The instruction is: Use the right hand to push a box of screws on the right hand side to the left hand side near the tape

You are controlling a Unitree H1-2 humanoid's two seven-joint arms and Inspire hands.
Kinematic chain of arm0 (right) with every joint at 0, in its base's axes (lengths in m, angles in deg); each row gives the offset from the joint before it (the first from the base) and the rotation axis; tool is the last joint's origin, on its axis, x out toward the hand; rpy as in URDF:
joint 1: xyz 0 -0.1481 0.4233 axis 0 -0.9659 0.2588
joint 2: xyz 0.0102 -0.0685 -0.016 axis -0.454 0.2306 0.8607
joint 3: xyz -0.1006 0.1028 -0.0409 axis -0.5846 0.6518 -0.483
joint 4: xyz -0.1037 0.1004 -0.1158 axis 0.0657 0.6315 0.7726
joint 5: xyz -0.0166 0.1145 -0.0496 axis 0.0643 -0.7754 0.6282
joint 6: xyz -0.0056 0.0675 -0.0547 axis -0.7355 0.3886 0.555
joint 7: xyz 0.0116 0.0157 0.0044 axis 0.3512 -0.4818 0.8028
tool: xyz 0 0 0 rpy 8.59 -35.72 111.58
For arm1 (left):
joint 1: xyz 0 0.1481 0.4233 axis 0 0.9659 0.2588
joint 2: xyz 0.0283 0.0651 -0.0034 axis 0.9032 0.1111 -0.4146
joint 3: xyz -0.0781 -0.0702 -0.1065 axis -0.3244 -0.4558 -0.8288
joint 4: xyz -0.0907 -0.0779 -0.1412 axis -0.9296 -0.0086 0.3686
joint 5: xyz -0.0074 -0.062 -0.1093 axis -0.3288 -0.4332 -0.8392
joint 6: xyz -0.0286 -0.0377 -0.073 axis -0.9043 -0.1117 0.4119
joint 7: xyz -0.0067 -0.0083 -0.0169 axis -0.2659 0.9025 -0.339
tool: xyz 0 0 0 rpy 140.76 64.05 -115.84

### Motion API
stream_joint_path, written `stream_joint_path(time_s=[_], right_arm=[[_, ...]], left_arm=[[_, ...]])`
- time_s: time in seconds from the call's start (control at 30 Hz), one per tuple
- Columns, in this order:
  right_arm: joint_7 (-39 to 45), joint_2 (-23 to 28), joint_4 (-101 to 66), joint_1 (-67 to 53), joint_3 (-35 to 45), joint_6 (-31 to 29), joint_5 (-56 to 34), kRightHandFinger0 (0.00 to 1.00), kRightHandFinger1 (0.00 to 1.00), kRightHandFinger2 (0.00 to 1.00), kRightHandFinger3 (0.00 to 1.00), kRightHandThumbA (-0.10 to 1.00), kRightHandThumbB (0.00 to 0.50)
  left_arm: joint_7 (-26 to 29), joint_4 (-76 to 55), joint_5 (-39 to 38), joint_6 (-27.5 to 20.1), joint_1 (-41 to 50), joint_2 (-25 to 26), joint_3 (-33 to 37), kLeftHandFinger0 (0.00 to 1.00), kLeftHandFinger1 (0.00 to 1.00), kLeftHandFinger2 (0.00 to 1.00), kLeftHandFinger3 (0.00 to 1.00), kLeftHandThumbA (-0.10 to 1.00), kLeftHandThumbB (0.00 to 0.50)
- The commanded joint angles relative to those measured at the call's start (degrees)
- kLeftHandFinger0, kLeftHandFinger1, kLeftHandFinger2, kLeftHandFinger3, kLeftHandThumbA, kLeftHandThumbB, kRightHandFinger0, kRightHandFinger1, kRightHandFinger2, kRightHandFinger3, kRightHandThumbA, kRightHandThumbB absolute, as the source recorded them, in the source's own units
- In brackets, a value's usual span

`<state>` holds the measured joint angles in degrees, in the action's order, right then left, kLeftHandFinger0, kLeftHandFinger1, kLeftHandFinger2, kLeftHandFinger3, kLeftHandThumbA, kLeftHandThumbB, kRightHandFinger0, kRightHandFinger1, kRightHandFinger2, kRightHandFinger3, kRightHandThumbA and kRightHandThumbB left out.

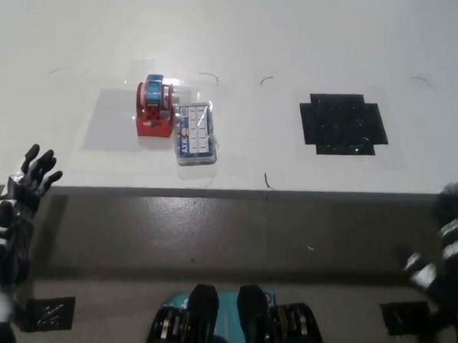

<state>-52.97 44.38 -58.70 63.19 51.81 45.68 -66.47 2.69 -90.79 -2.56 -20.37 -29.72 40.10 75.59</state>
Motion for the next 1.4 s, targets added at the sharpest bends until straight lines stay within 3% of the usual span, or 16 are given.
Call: stream_joint_path(time_s=[0.0, 0.27, 0.4, 0.57, 0.77, 1.07, 1.23, 1.37], right_arm=[[4.6, 1.5, 0.2, -2.7, -3.0, -2.3, 4.5, 1.0, 1.0, 1.0, 1.0, 0.93, 0.249], [3.9, 0.1, 4.9, -9.0, -4.0, -4.3, 6.3, 1.0, 1.0, 1.0, 1.0, 0.95, 0.258], [5.2, 0.5, 5.0, -10.7, -3.9, -4.2, 5.2, 1.0, 1.0, 1.0, 1.0, 0.94, 0.22], [5.9, 1.0, 5.1, -11.7, -3.4, -4.6, 5.2, 1.0, 1.0, 1.0, 1.0, 0.95, 0.217], [6.4, 0.6, 6.1, -12.4, -3.5, -6.4, 5.5, 1.0, 1.0, 1.0, 1.0, 0.94, 0.211], [6.6, 0.1, 6.0, -11.1, -3.3, -5.7, 4.8, 1.0, 1.0, 1.0, 1.0, 0.89, 0.207], [5.8, -0.3, 7.3, -10.1, -2.8, -7.7, 6.3, 1.0, 1.0, 1.0, 1.0, 0.94, 0.224], [6.2, -0.4, 8.0, -8.9, -2.5, -7.7, 5.5, 1.0, 1.0, 1.0, 1.0, 0.9, 0.202]], left_arm=[[-0.2, 1.2, 1.0, -2.6, 0.4, 0.3, -0.3, 1.0, 1.0, 1.0, 1.0, 1.0, 0.09], [-0.4, 1.2, 1.4, -3.9, 5.7, -0.1, -0.1, 1.0, 1.0, 1.0, 1.0, 1.0, 0.099], [-0.6, 1.8, 2.0, -4.8, 9.2, -0.6, 0.4, 1.0, 1.0, 1.0, 1.0, 0.99, 0.102], [-1.9, 4.2, 2.1, -5.5, 13.2, -1.7, 0.6, 1.0, 1.0, 1.0, 1.0, 0.94, 0.071], [-1.0, 6.3, 4.4, -5.5, 17.1, -2.2, 0.2, 1.0, 1.0, 1.0, 1.0, 0.95, 0.081], [-0.6, 7.5, 5.5, -5.5, 16.6, -1.8, 0.3, 1.0, 1.0, 1.0, 1.0, 0.95, 0.083], [-0.8, 8.0, 4.7, -5.5, 16.0, -1.7, 0.1, 1.0, 1.0, 1.0, 1.0, 0.94, 0.086], [-0.8, 9.2, 4.8, -5.5, 14.8, -1.5, -0.1, 1.0, 1.0, 1.0, 1.0, 0.94, 0.096]])
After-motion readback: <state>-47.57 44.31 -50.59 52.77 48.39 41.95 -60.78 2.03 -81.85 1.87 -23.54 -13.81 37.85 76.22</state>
